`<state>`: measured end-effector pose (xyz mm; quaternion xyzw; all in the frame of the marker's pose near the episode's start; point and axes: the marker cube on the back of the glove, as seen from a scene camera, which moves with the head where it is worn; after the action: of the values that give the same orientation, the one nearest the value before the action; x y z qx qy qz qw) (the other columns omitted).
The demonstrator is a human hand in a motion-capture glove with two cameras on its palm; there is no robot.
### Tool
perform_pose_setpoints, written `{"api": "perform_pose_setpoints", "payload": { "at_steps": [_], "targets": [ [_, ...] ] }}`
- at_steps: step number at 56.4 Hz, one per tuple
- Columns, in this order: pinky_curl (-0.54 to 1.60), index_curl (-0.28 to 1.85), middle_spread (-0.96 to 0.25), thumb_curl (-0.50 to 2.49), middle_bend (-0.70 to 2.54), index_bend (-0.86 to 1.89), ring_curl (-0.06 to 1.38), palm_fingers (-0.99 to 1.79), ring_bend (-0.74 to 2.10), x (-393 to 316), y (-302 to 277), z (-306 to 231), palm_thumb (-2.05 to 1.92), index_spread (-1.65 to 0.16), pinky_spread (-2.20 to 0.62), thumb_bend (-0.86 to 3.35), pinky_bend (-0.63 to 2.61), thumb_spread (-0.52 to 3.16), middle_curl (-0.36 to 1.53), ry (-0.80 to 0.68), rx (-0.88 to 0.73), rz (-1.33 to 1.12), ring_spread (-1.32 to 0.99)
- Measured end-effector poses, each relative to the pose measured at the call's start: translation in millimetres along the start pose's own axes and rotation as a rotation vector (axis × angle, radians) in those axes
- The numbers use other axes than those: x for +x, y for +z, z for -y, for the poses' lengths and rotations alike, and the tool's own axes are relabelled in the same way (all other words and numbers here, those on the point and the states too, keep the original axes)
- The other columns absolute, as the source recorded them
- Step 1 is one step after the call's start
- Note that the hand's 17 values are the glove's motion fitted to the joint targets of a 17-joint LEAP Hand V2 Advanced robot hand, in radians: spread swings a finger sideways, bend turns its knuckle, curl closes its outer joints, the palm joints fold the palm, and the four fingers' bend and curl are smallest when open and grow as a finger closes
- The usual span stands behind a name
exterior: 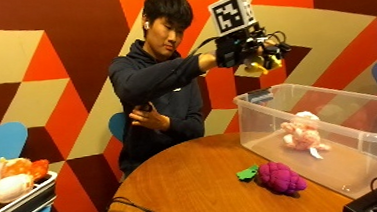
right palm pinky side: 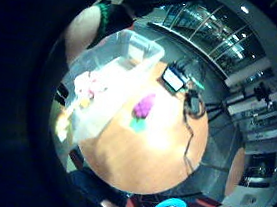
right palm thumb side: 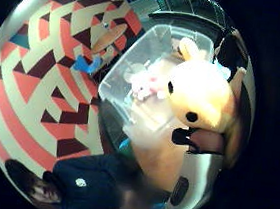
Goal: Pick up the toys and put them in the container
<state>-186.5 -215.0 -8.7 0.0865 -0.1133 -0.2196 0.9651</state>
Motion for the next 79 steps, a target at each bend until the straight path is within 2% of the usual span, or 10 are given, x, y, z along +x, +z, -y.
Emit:
{"api": "perform_pose_setpoints", "payload": {
  "at_steps": [9, 16, 22, 26, 28, 31, 44, 56, 67, 79],
  "targets": [
    [0.32, 0.85, -0.33, 0.8, 0.7, 0.94, 0.21, 0.29, 0.25, -6, 32, 79, 0.72, -0.16, 0.01, 0.12, 0.34, 1.05, 0.59, 0.138, -0.01, 0.052, -0.24],
    [0.33, 0.86, -0.33, 0.82, 0.68, 0.92, 0.23, 0.27, 0.29, -4, 67, 115, 0.72, -0.16, 0.01, 0.11, 0.36, 1.05, 0.6, 0.194, -0.026, -0.002, -0.25],
    [0.34, 0.86, -0.32, 0.82, 0.65, 0.86, 0.25, 0.25, 0.34, -4, 96, 130, 0.7, -0.17, 0.0, 0.08, 0.4, 1.06, 0.61, 0.146, -0.086, -0.026, -0.25],
    [0.37, 0.83, -0.27, 0.79, 0.59, 0.71, 0.27, 0.12, 0.36, 0, 104, 131, 0.65, -0.19, 0.0, 0.06, 0.49, 1.13, 0.59, 0.151, -0.148, -0.04, -0.23],
    [0.39, 0.82, -0.24, 0.76, 0.52, 0.67, 0.28, 0.06, 0.35, 3, 104, 130, 0.61, -0.2, 0.01, 0.04, 0.54, 1.17, 0.58, 0.158, -0.158, -0.04, -0.21],
    [0.42, 0.76, -0.18, 0.69, 0.37, 0.49, 0.28, -0.11, 0.36, 7, 99, 128, 0.48, -0.2, 0.01, -0.05, 0.66, 1.19, 0.53, 0.164, -0.13, 0.0, -0.17],
    [0.39, 0.64, -0.09, 0.54, 0.27, 0.34, 0.27, 0.04, 0.33, 60, 56, 87, 0.33, -0.24, 0.02, -0.02, 0.62, 1.28, 0.48, 0.317, -0.065, 0.029, -0.12],
    [0.38, 0.6, -0.08, 0.51, 0.28, 0.23, 0.29, 0.16, 0.41, 125, 39, 25, 0.37, -0.24, 0.01, 0.04, 0.63, 1.46, 0.49, 0.509, -0.152, -0.009, -0.1],
    [0.4, 0.56, -0.05, 0.48, 0.28, 0.17, 0.3, 0.09, 0.4, 160, 72, -18, 0.35, -0.22, 0.01, 0.03, 0.69, 1.52, 0.49, 0.624, -0.22, -0.025, -0.06],
    [0.4, 0.52, 0.02, 0.41, 0.17, 0.15, 0.28, -0.05, 0.33, 164, 144, -22, 0.18, -0.17, 0.02, -0.04, 0.74, 1.4, 0.45, 0.677, -0.34, -0.043, 0.0]
  ]
}}
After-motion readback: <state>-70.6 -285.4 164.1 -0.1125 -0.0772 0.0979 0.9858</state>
